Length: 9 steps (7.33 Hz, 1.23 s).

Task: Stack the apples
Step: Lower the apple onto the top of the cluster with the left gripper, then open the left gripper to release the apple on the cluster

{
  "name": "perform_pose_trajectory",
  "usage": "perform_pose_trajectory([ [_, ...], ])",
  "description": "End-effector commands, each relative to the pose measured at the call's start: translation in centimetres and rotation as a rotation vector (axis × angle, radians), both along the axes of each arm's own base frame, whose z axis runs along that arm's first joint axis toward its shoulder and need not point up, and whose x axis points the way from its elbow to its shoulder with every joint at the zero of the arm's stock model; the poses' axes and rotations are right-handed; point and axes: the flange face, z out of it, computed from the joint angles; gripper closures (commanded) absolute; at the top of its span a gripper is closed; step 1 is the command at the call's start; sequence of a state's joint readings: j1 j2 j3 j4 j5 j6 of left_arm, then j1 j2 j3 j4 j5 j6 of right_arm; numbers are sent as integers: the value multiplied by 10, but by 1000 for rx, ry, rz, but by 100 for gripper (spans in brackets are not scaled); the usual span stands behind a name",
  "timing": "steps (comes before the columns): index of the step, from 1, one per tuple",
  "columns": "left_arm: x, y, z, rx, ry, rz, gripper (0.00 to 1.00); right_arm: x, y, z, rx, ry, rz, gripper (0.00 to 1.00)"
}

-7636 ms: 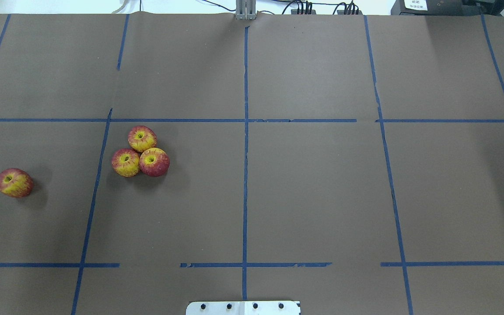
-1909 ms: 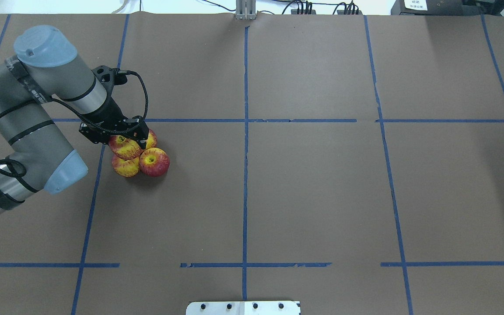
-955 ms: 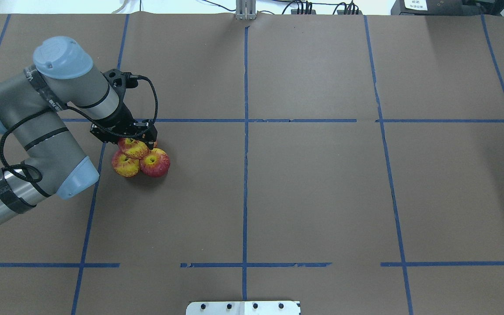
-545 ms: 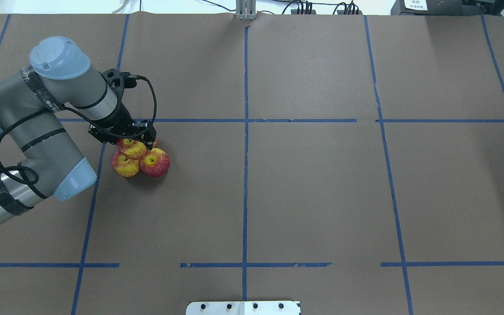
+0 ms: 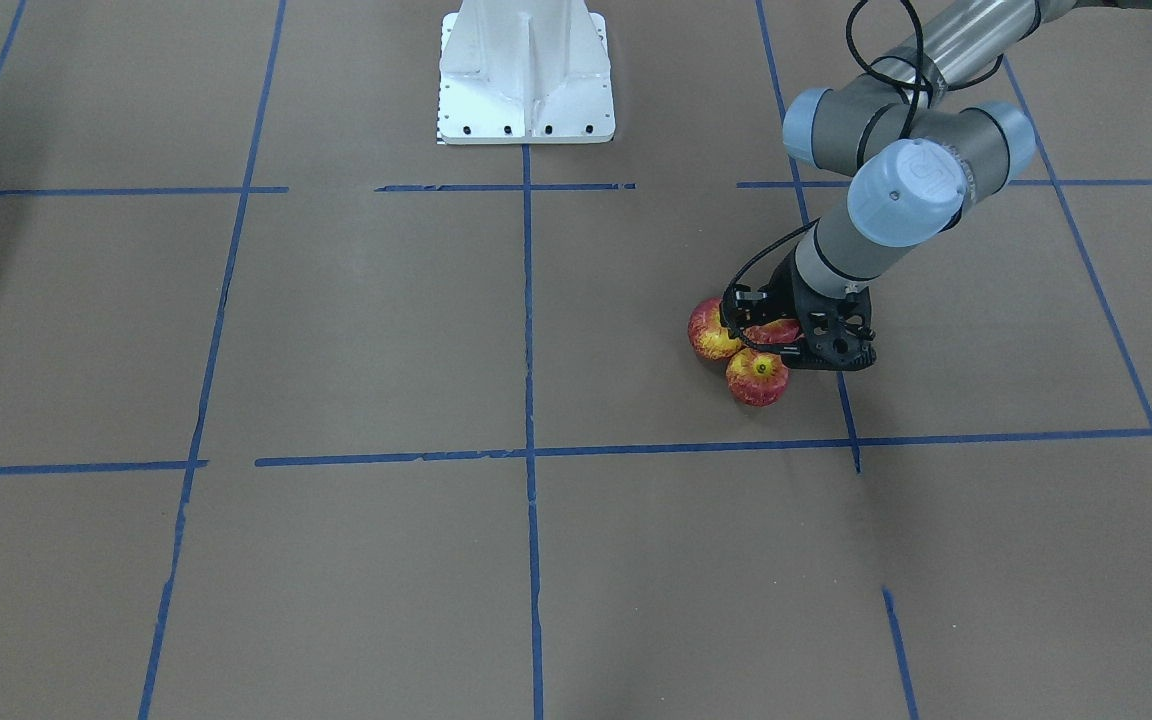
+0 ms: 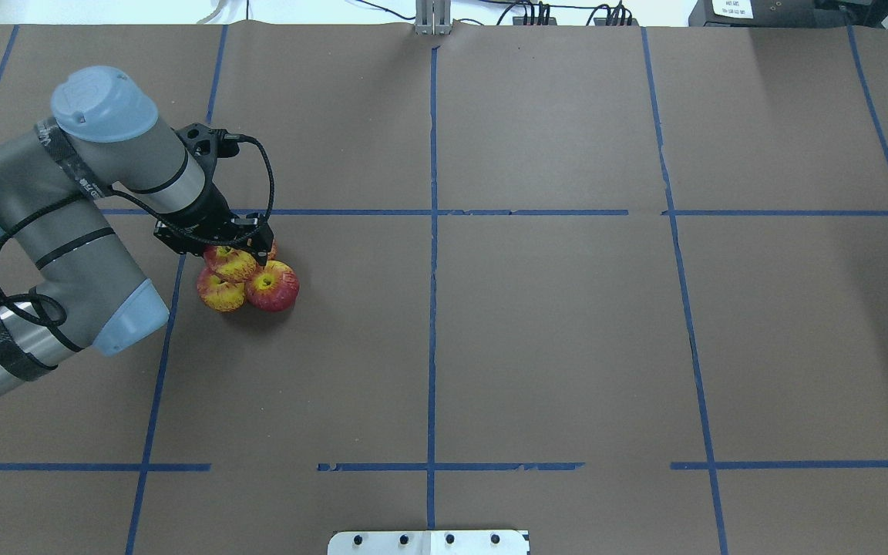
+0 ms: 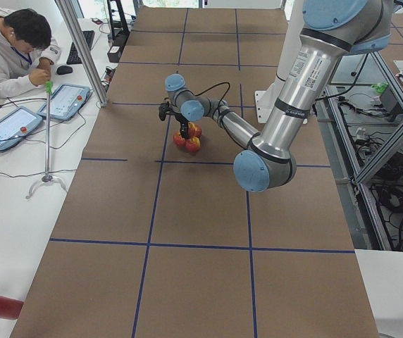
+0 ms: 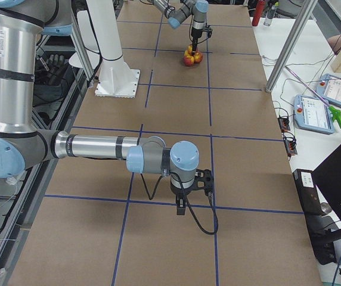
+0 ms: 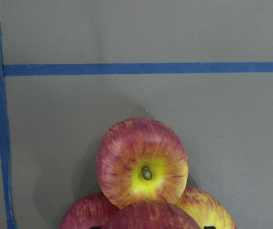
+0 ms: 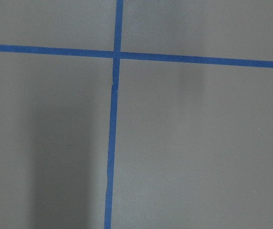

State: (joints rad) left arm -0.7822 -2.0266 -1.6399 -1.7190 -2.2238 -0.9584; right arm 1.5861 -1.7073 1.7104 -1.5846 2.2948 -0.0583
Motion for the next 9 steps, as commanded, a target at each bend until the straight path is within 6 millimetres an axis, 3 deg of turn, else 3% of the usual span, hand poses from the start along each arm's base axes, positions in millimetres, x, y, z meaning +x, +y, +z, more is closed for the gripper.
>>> perform_pose_trajectory([
  [1, 2, -1, 2, 1, -1, 1, 0, 0, 0, 0, 0, 0, 0, 0],
  [5, -6, 2, -7, 14, 10, -6, 0, 0, 0, 0, 0, 0, 0, 0],
  [7, -65, 22, -18, 53, 44, -51, 0, 0, 0, 0, 0, 0, 0, 0],
  [9, -142, 21, -12, 72, 50, -150, 0, 0, 0, 0, 0, 0, 0, 0],
])
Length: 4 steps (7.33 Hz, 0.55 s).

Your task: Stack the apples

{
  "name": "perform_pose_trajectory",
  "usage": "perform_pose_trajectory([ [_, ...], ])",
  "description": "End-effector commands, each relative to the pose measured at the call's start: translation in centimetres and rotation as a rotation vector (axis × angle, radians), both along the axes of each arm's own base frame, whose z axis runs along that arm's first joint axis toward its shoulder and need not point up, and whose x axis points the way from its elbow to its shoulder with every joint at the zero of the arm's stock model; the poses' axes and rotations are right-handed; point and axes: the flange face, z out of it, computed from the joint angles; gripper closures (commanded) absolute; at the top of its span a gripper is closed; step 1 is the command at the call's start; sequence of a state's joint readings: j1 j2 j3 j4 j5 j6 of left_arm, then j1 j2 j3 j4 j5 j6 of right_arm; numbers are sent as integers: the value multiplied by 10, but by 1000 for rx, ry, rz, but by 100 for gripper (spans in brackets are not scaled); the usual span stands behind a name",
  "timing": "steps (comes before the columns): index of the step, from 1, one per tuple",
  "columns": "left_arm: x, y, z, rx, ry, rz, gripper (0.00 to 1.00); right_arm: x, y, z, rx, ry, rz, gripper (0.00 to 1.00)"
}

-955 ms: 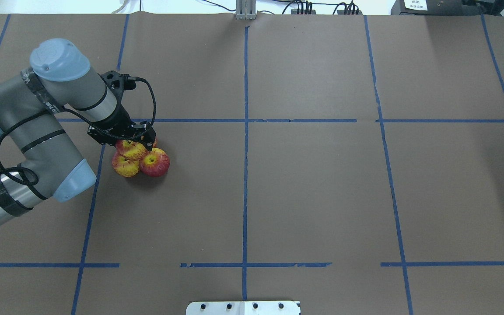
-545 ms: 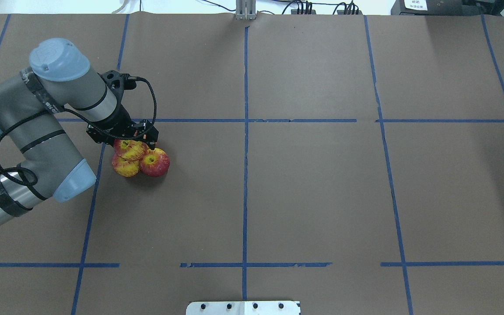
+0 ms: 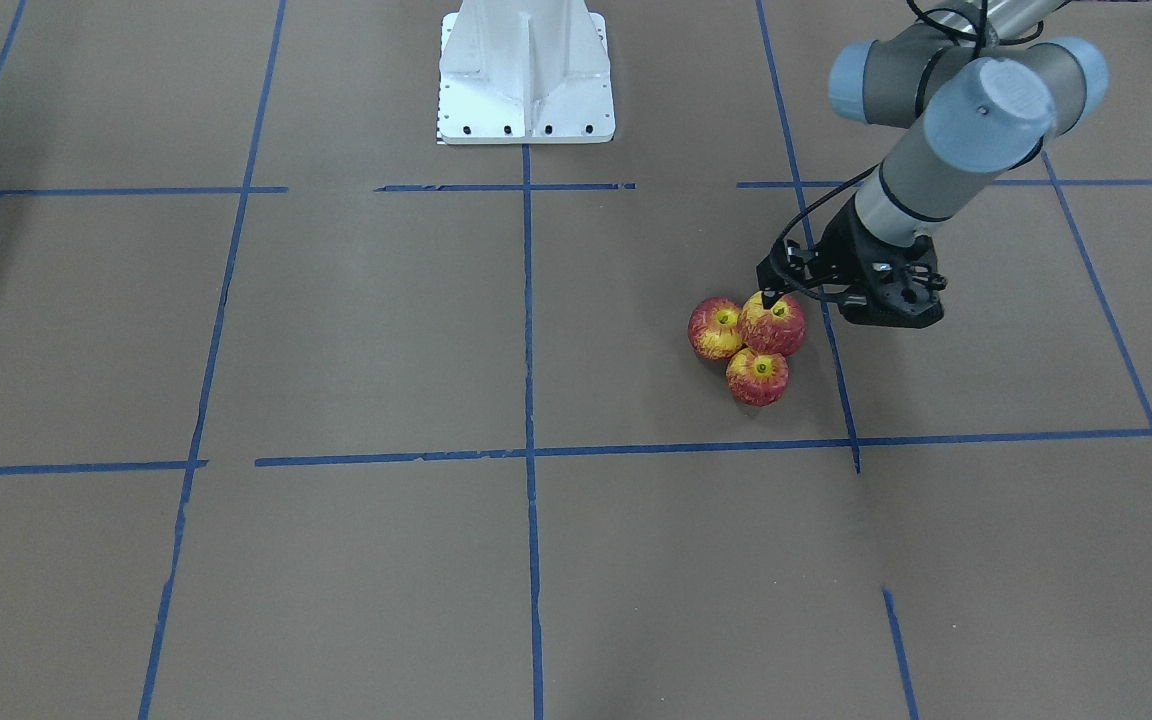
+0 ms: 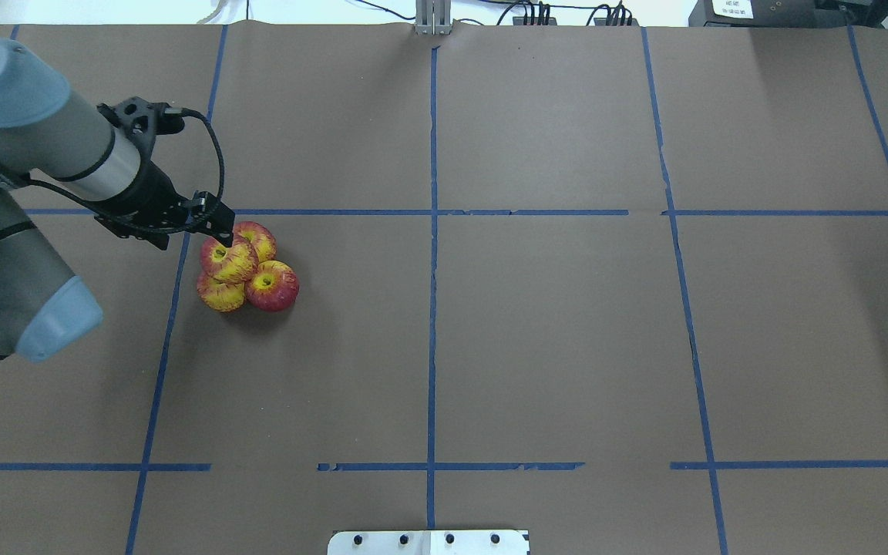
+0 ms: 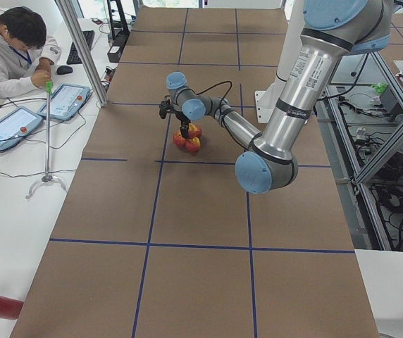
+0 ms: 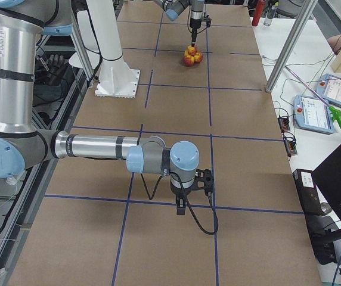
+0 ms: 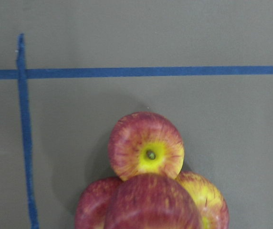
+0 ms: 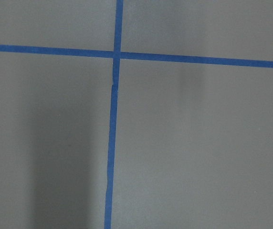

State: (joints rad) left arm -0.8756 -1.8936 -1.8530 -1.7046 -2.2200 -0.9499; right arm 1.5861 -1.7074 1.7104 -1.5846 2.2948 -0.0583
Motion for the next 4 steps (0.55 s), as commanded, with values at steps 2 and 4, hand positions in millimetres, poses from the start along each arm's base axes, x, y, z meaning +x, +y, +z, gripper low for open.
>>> perform_pose_trajectory([
  [2, -110, 22, 25, 69, -12, -70, 0, 0, 0, 0, 0, 0, 0, 0],
  [4, -205, 31, 98, 166, -112, -42, 0, 0, 0, 0, 0, 0, 0, 0],
])
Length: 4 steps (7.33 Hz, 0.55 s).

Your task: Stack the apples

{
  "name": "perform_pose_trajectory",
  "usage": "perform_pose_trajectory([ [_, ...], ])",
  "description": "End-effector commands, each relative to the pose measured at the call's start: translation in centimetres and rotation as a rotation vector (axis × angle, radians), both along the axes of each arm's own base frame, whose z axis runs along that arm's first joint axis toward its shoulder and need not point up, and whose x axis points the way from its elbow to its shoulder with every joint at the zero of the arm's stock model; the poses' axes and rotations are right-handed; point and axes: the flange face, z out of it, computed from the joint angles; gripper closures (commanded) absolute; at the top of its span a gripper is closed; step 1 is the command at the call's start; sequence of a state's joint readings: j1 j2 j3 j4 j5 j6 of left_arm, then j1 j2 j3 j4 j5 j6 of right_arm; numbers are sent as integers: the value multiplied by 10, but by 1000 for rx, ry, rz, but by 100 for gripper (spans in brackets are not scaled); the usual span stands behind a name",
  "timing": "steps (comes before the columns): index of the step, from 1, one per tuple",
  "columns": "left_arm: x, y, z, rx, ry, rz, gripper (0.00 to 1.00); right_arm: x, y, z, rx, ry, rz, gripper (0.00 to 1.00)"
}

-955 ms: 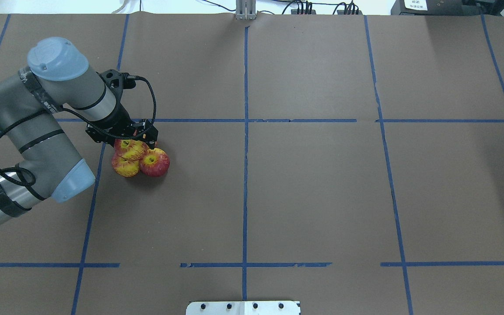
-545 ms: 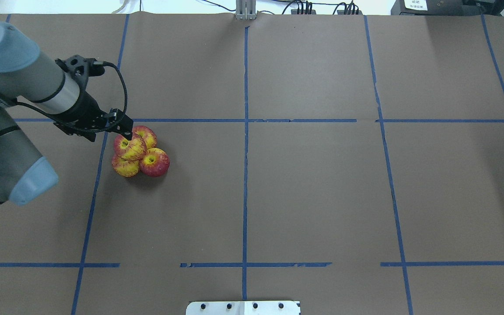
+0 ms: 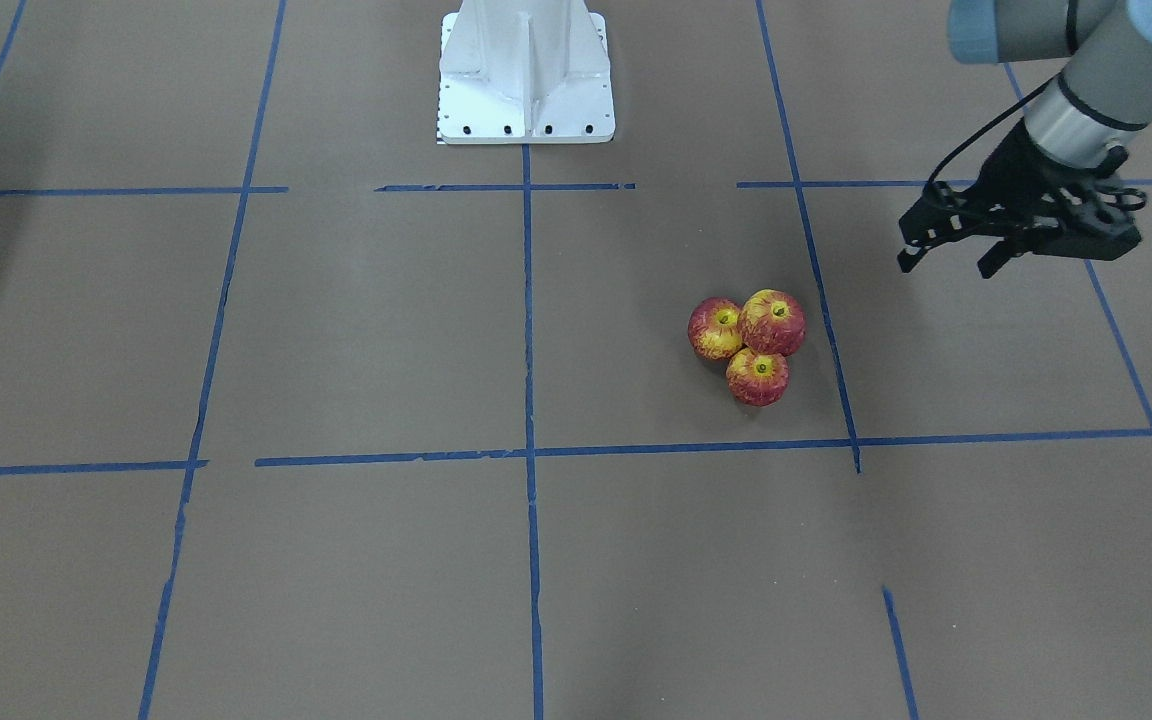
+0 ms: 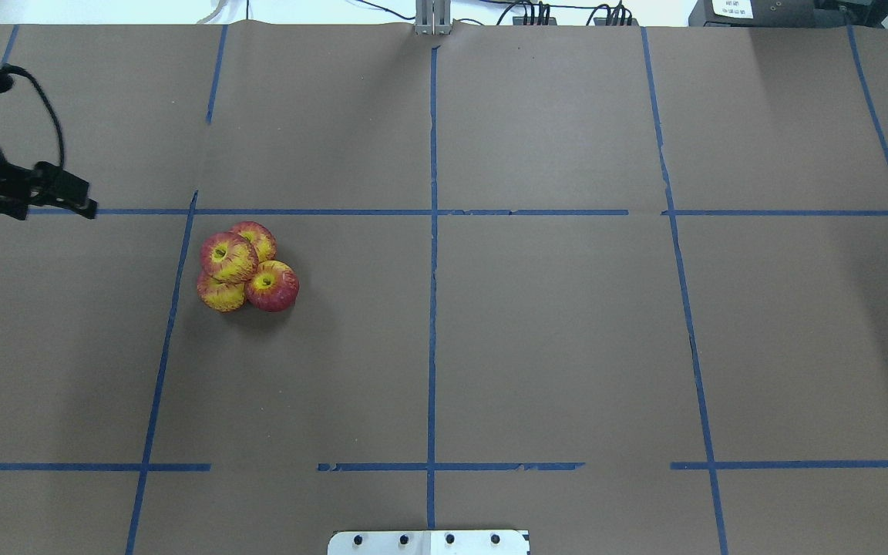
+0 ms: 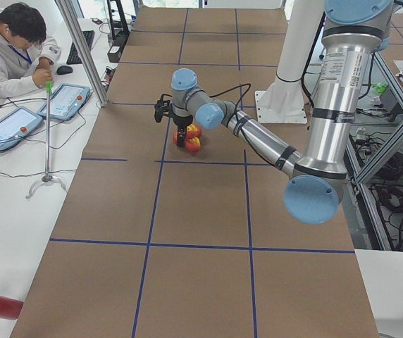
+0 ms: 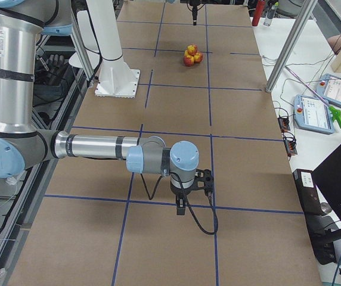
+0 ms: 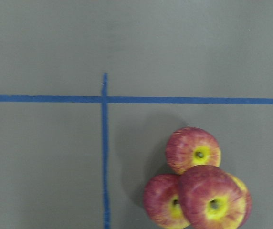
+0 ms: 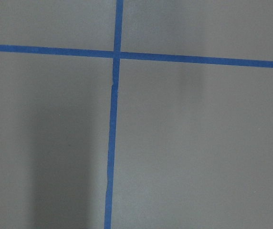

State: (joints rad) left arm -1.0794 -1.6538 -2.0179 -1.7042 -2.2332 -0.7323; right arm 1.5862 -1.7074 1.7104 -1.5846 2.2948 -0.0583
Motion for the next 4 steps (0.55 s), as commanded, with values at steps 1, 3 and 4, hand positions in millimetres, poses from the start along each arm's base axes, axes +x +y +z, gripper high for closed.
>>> perform_pose_trajectory([
  [1, -103, 19, 78, 103, -115, 45, 0, 0, 0, 0, 0, 0, 0, 0],
  [3, -160, 24, 139, 133, -190, 125, 0, 0, 0, 0, 0, 0, 0, 0],
  [4, -193, 21, 158, 118, -214, 156, 0, 0, 0, 0, 0, 0, 0, 0],
])
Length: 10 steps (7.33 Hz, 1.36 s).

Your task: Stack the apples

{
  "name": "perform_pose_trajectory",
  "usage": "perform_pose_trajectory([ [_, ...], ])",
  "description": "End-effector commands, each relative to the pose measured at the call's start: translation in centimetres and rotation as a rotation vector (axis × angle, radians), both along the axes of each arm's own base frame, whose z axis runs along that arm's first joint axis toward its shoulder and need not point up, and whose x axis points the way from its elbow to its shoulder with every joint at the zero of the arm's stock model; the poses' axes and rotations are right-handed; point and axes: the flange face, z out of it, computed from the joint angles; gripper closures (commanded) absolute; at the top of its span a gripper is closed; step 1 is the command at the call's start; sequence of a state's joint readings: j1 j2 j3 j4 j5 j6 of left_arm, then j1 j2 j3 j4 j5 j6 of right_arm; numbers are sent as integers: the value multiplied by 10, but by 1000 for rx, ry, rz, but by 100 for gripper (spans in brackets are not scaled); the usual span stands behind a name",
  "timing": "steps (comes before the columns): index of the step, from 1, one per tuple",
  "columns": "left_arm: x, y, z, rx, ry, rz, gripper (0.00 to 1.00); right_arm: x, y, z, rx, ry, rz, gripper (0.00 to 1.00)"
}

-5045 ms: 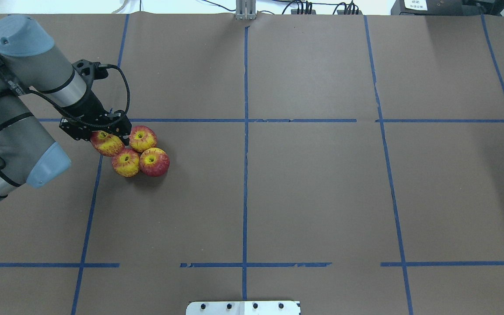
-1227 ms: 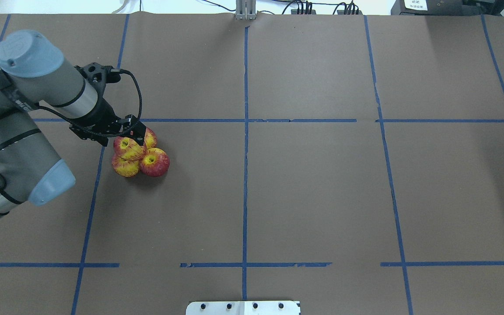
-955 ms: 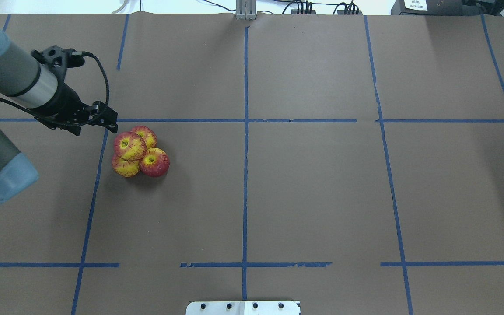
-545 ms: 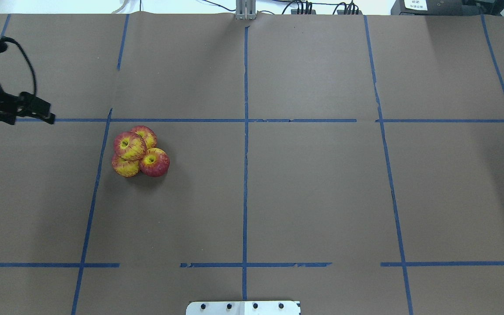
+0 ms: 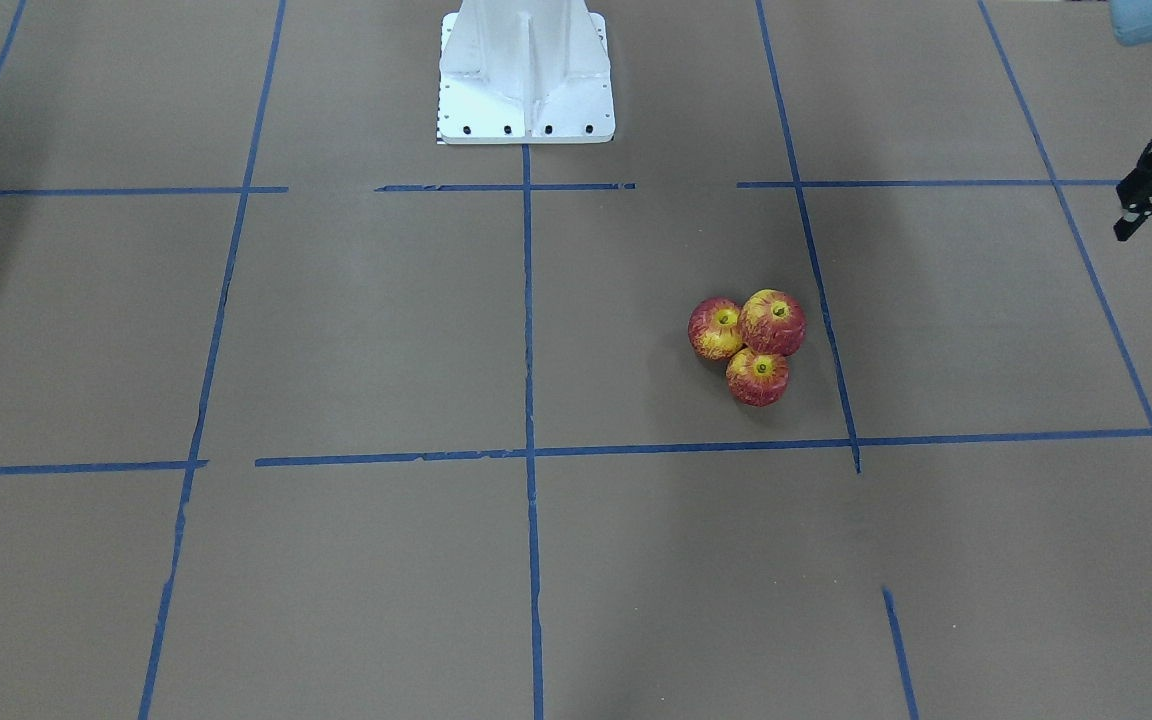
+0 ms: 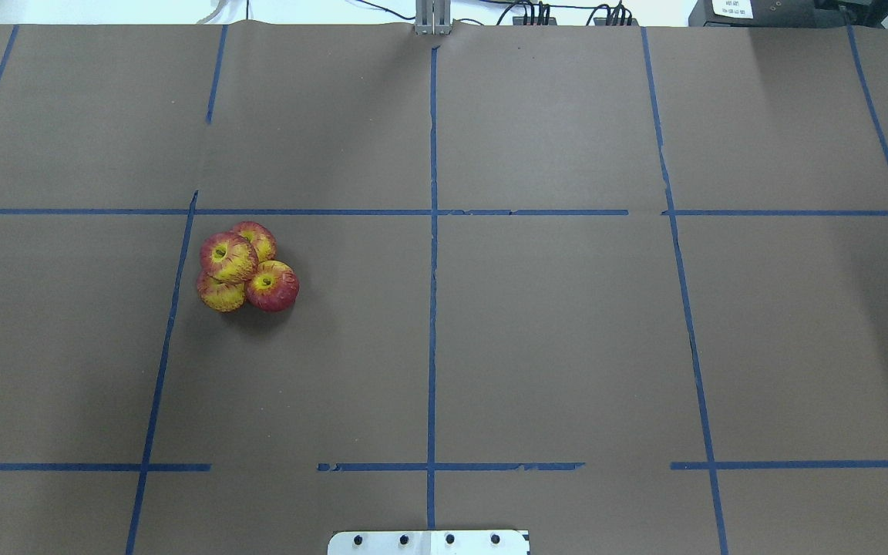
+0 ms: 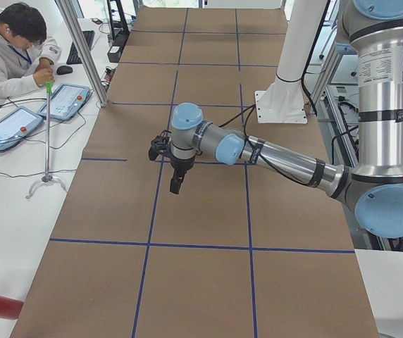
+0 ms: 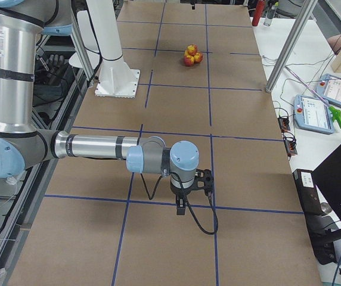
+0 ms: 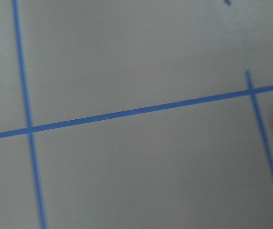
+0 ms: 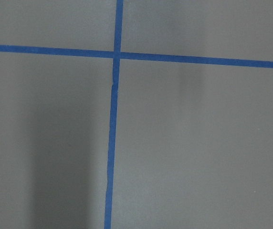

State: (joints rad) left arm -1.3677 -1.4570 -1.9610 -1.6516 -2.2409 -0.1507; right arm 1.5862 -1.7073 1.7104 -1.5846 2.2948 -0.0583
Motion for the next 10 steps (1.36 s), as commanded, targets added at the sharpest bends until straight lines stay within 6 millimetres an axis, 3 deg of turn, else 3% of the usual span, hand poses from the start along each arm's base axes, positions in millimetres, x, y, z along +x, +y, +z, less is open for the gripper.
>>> perform_pose_trajectory([
  [1, -69, -6, 39, -14, -52, 61, 0, 0, 0, 0, 0, 0, 0, 0],
  [2, -91, -27, 39, -75, -54, 22, 0, 0, 0, 0, 0, 0, 0, 0],
  [3, -98, -42, 27, -105, -52, 9, 0, 0, 0, 0, 0, 0, 0, 0],
  [4, -99, -36, 37, -127, -48, 9, 0, 0, 0, 0, 0, 0, 0, 0],
  [5, -107, -23, 62, -143, -48, 30, 0, 0, 0, 0, 0, 0, 0, 0],
  [6, -128, -20, 91, -139, -45, 63, 0, 0, 0, 0, 0, 0, 0, 0],
  [10, -122, -11, 105, -189, 87, 31, 0, 0, 0, 0, 0, 0, 0, 0],
])
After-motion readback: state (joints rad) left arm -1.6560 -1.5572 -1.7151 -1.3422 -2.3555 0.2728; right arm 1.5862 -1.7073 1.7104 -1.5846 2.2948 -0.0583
